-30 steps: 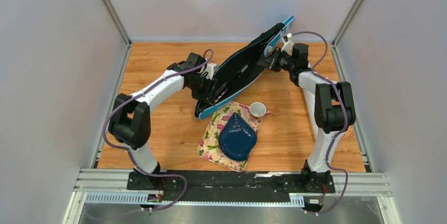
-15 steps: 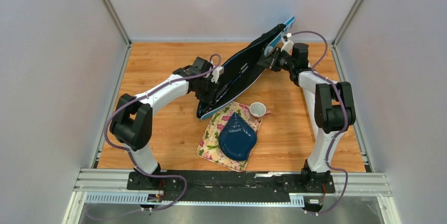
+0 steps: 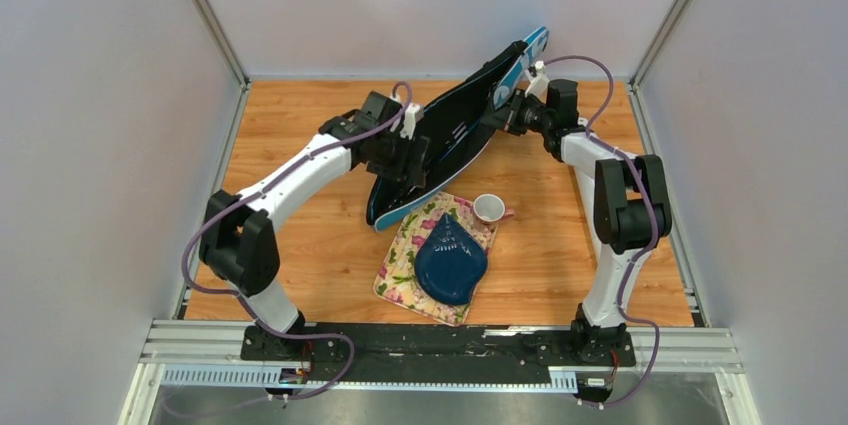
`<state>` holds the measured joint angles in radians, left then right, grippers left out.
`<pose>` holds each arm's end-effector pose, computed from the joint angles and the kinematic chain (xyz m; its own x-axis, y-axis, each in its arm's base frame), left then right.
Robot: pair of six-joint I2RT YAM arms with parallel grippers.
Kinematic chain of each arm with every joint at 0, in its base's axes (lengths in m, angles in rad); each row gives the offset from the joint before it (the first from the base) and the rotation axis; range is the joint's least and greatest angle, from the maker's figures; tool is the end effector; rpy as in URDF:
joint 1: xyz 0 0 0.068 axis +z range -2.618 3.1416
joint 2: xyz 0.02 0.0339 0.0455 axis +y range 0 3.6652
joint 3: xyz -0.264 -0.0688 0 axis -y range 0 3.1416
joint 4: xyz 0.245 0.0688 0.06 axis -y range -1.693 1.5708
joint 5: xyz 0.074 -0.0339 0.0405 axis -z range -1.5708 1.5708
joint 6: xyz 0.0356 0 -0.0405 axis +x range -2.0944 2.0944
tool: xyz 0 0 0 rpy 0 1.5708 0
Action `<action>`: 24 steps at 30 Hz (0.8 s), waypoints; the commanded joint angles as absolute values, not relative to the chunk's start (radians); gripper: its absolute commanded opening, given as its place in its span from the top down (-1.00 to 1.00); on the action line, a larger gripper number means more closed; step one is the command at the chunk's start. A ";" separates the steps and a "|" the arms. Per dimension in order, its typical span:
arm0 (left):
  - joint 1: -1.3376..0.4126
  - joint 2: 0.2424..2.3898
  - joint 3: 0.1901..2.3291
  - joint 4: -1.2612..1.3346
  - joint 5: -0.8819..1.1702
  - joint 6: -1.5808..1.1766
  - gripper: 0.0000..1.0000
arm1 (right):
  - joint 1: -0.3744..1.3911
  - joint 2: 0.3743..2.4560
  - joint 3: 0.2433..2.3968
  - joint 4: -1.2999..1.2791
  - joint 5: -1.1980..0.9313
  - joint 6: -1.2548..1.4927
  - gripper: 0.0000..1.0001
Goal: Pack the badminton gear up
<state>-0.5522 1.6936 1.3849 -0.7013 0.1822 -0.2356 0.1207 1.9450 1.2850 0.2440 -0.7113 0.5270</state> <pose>0.3048 -0.1954 0.2659 -0.8406 0.2483 -0.4813 0.4131 0.8687 -0.2734 0.4332 0.0760 0.2156 -0.6908 0.3000 -0.6579 -0.3894 0.6123 0.6881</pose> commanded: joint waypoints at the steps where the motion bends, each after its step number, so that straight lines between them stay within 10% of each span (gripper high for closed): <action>1: -0.552 1.579 1.540 -0.759 0.316 -0.301 -0.72 | 0.147 1.905 1.322 0.242 -0.749 0.566 1.00; 8: -0.470 1.610 1.551 -0.508 0.300 -0.240 -0.93 | 0.228 1.887 1.287 0.354 -0.758 0.696 1.00; 17: -0.278 2.088 2.098 -0.638 0.403 -0.054 -0.93 | 0.342 1.844 1.168 0.549 -0.686 0.871 1.00; 24: -0.236 2.066 1.967 -0.610 0.653 -0.038 -0.93 | 0.359 1.839 1.105 0.687 -0.681 0.957 1.00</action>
<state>-0.2245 2.1128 1.9858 -0.5968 0.4660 -0.0921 0.3599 1.8866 1.1244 0.5083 -0.6781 0.8524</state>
